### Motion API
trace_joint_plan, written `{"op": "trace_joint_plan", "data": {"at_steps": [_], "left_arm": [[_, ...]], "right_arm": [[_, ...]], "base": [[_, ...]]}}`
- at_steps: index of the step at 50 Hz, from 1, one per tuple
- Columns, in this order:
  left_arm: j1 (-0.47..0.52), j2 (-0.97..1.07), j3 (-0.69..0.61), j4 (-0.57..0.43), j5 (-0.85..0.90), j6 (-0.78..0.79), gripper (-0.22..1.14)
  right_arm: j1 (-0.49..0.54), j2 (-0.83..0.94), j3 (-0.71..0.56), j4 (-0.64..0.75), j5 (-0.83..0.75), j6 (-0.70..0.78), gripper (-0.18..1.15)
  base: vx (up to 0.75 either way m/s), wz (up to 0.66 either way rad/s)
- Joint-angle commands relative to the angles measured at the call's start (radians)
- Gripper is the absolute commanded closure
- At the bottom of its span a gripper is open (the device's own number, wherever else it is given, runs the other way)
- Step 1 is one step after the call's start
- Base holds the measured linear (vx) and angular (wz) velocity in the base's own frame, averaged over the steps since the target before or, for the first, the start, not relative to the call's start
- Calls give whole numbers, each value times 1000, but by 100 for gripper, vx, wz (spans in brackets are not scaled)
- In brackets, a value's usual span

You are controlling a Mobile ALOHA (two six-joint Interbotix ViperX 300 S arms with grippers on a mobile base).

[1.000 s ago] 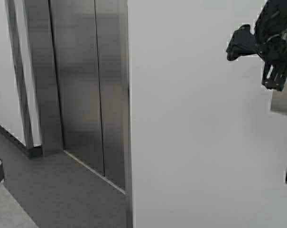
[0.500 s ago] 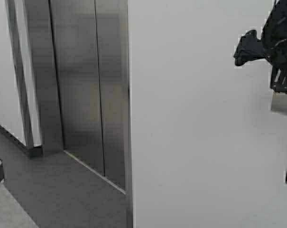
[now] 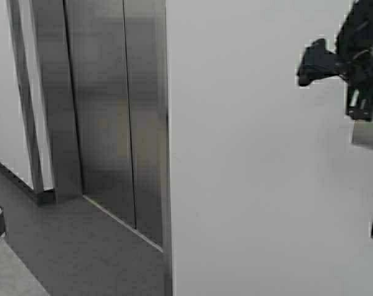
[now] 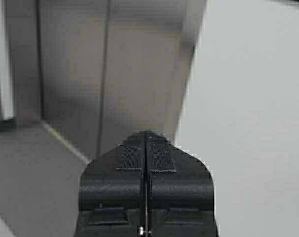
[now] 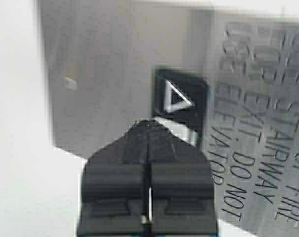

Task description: Navigate to elevator, push the call button, then enter the elevator

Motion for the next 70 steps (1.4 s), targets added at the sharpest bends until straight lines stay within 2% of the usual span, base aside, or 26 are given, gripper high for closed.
{"op": "trace_joint_plan", "data": {"at_steps": [1, 8, 15, 22, 31, 41, 50, 59, 70], "left_arm": [[2, -18, -25, -2, -5, 2, 89], [2, -26, -20, -2, -5, 2, 89], [2, -26, -17, -2, -5, 2, 89], [2, -25, -12, 0, -5, 3, 89], [2, -25, -8, 0, -5, 3, 89], [2, -26, -5, -2, -5, 3, 89], [2, -26, -2, -2, -5, 3, 89], [2, -26, 0, -2, -5, 3, 89], [2, -26, 9, 0, -5, 8, 89]], "right_arm": [[89, -69, 6, 52, 23, -3, 91], [198, -120, 5, 147, 34, -31, 91], [311, -189, -12, 308, 61, -115, 91], [422, -256, -49, 534, 120, -287, 91], [525, -337, -133, 910, 156, -506, 91], [563, -405, -198, 1299, 129, -676, 91], [561, -472, -193, 1546, -37, -807, 91], [561, -512, -140, 1686, -158, -900, 91], [477, -566, -49, 1700, -337, -911, 91]], "base": [[0, 0], [0, 0], [0, 0], [0, 0], [0, 2], [-1, 7], [0, 10], [2, 17], [5, 29]]}}
